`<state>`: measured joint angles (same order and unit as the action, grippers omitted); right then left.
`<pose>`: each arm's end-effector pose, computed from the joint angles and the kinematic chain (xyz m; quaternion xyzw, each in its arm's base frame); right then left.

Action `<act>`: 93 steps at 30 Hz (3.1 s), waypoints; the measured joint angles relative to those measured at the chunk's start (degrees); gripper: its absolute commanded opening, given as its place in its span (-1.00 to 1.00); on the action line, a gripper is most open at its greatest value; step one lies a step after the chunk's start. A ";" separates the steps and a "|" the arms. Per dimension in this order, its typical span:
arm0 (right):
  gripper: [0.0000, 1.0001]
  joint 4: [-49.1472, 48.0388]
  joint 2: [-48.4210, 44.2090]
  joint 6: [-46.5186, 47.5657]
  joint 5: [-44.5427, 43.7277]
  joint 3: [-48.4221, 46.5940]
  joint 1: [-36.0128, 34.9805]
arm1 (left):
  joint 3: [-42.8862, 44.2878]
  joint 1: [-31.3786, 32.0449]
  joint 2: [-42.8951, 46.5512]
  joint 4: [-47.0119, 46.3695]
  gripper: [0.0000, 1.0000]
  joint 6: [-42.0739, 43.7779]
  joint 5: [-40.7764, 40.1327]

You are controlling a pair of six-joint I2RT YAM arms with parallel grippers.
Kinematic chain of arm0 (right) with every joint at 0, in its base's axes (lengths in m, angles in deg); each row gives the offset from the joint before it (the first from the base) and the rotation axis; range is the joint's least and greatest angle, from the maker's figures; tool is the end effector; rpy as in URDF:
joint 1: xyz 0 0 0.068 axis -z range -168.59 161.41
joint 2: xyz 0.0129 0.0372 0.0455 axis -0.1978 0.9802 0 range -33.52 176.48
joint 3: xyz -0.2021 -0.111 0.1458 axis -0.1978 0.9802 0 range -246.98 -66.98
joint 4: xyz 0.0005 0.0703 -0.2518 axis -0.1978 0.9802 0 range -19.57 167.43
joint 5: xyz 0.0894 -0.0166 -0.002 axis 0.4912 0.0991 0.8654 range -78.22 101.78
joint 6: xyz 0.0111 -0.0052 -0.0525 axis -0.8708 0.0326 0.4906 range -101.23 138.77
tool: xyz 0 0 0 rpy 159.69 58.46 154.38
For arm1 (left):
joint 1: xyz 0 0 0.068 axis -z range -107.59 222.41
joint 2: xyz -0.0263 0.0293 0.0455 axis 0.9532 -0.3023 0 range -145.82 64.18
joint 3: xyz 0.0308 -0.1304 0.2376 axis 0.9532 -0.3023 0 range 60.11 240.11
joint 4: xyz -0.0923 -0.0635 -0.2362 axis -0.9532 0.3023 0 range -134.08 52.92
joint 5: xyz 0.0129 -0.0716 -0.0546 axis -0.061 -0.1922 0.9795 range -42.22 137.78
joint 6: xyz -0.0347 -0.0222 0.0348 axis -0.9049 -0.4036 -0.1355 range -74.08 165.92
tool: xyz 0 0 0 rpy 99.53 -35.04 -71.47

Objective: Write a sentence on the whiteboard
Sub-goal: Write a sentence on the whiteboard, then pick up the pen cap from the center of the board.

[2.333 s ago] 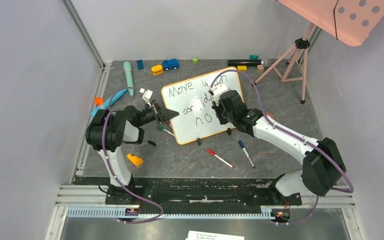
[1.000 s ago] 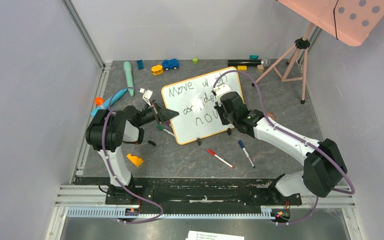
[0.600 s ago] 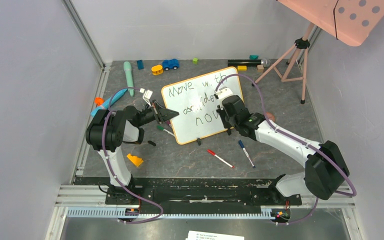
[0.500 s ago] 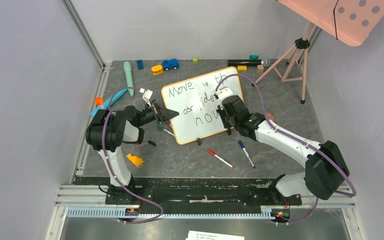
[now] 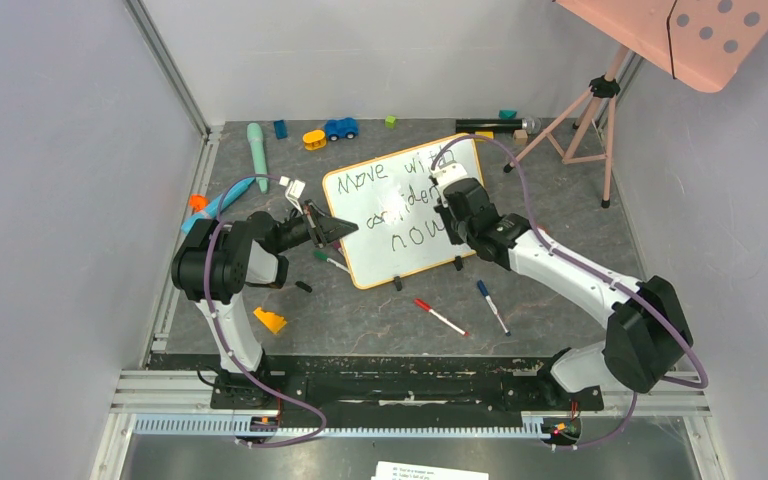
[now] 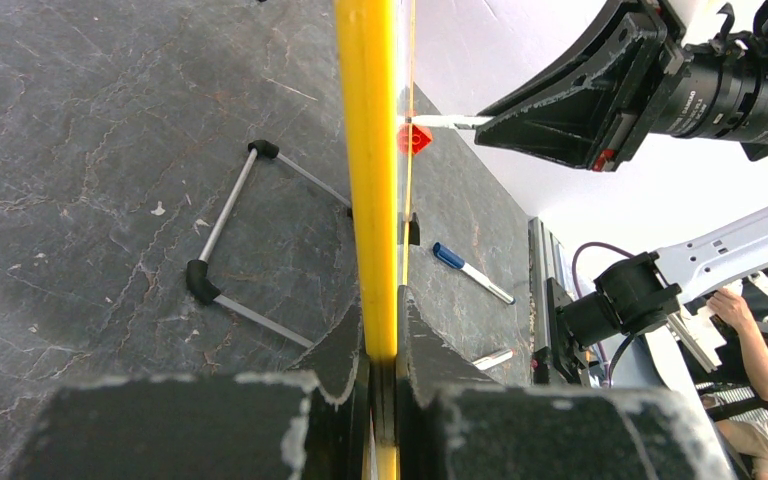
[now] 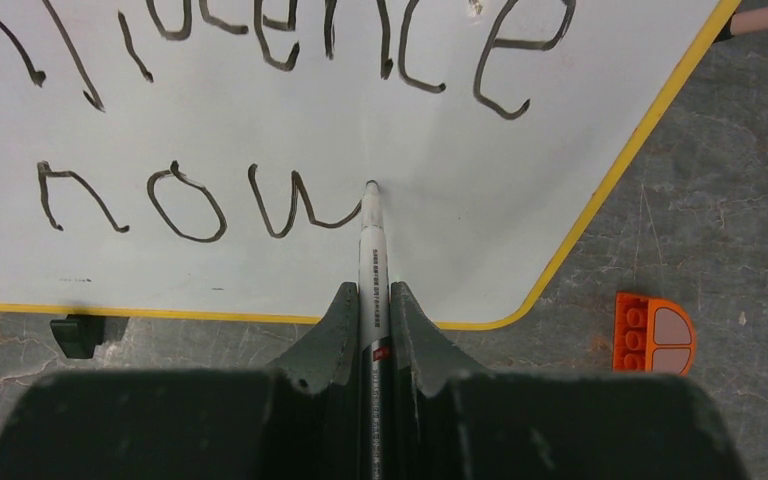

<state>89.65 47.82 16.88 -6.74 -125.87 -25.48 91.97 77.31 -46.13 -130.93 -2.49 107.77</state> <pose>0.2549 0.1770 0.2648 -0.2079 0.8786 -0.0044 0.4298 0.3065 -0.0573 0.1465 0.1418 0.6658 -0.5861 0.4394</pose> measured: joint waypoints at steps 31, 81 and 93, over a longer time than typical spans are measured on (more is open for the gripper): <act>-1.00 -2.01 -4.59 0.28 1.31 -1.64 1.55 | -0.02 -0.04 0.00 0.07 -0.36 5.62 -0.22; -1.00 -2.97 -7.32 2.75 4.59 -9.86 2.19 | 2.82 -2.97 51.89 75.76 0.99 13.16 -44.37; -1.00 2.03 -11.08 -0.09 5.01 -15.04 2.19 | 15.32 -7.04 50.18 117.61 0.98 11.80 -62.62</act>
<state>91.68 36.74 16.79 -1.74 -140.91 -23.29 107.29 70.28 4.06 -13.32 9.32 45.15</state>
